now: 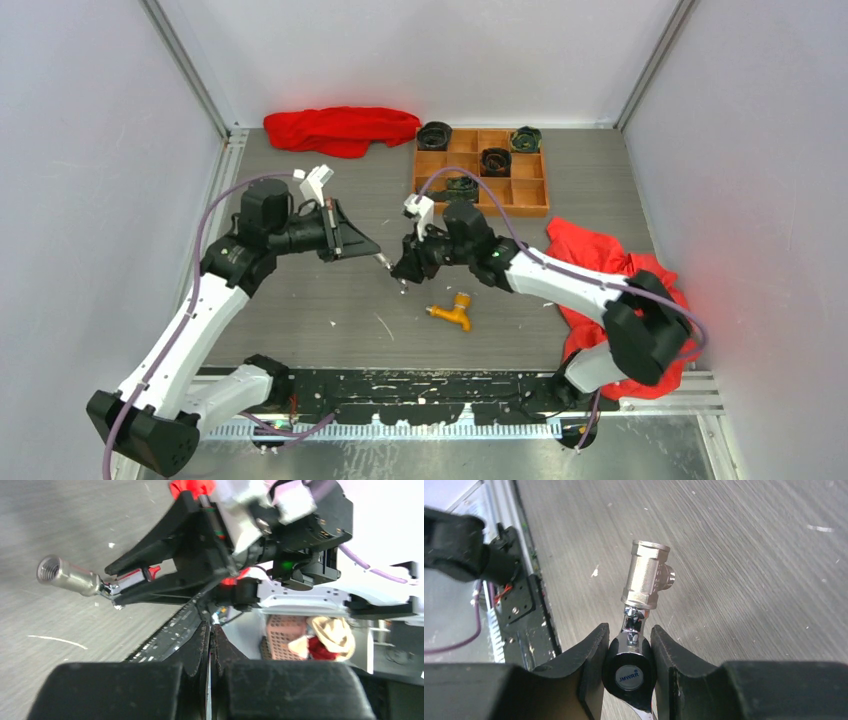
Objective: Install the water faucets
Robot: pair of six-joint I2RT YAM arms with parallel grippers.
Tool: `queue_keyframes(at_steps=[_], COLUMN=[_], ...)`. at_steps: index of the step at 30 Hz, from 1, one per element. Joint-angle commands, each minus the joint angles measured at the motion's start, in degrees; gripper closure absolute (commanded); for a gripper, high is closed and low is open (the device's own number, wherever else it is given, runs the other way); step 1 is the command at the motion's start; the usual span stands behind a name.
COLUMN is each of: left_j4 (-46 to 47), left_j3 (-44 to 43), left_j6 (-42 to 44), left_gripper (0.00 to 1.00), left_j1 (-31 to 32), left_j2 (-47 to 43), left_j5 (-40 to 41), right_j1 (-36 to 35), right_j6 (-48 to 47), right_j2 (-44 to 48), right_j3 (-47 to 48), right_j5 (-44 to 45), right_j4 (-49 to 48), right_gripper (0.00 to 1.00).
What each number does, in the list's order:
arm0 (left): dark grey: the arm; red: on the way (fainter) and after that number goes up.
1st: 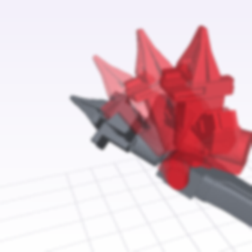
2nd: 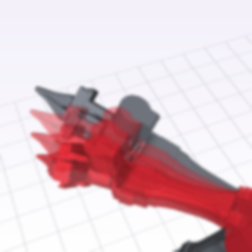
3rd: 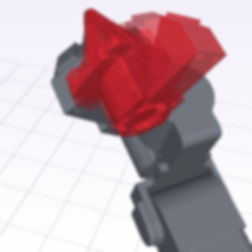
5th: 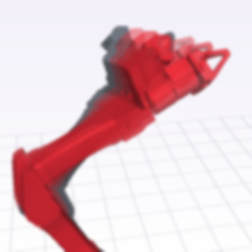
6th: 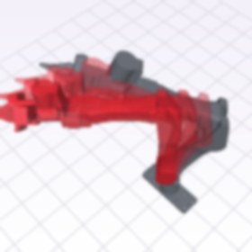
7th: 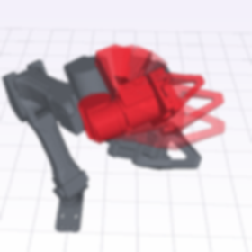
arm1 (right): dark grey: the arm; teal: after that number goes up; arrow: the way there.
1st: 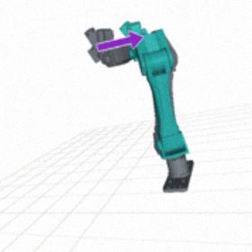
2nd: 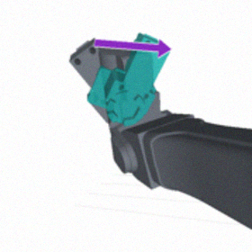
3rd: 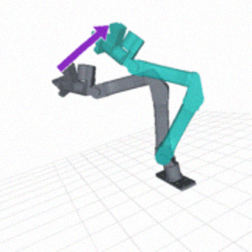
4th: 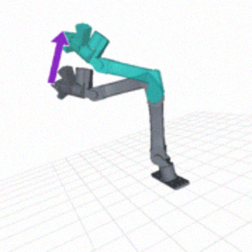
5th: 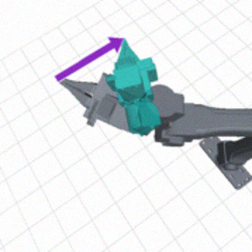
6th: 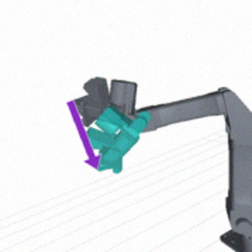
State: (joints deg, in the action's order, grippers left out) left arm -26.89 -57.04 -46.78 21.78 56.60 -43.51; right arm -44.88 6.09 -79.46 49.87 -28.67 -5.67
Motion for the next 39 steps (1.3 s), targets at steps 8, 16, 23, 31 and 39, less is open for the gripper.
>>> queue_keyframes(at_steps=[8, 16, 23, 31, 39], left_j4=[-19.3, -23.4, -20.8, -20.6, -18.1], left_j3=[-5.5, -6.0, -2.7, -3.2, -2.9], left_j6=[8.0, 7.8, 5.5, 5.5, 6.0], left_gripper=[1.0, 0.91, 0.9, 0.89, 0.84], left_j1=[-0.3, -0.3, -0.3, -0.3, -0.3], left_j2=[-3.7, -8.2, -8.8, -7.3, -5.9], left_j5=[20.9, 25.2, 25.1, 24.1, 23.8], right_j1=[0.9, 3.0, 2.9, 1.5, -0.3], right_j6=[12.9, 18.1, 35.8, 57.4, 38.2], right_j2=[-26.1, -37.9, -31.9, -28.0, -8.5], right_j3=[21.2, 31.4, 20.3, 4.6, 0.5], right_j5=[9.4, 9.1, 22.0, 25.6, 34.0], right_j4=[-3.9, -5.0, -12.3, -32.8, -22.0], right_gripper=[0.81, 0.99, 0.9, 0.14, 0.0])
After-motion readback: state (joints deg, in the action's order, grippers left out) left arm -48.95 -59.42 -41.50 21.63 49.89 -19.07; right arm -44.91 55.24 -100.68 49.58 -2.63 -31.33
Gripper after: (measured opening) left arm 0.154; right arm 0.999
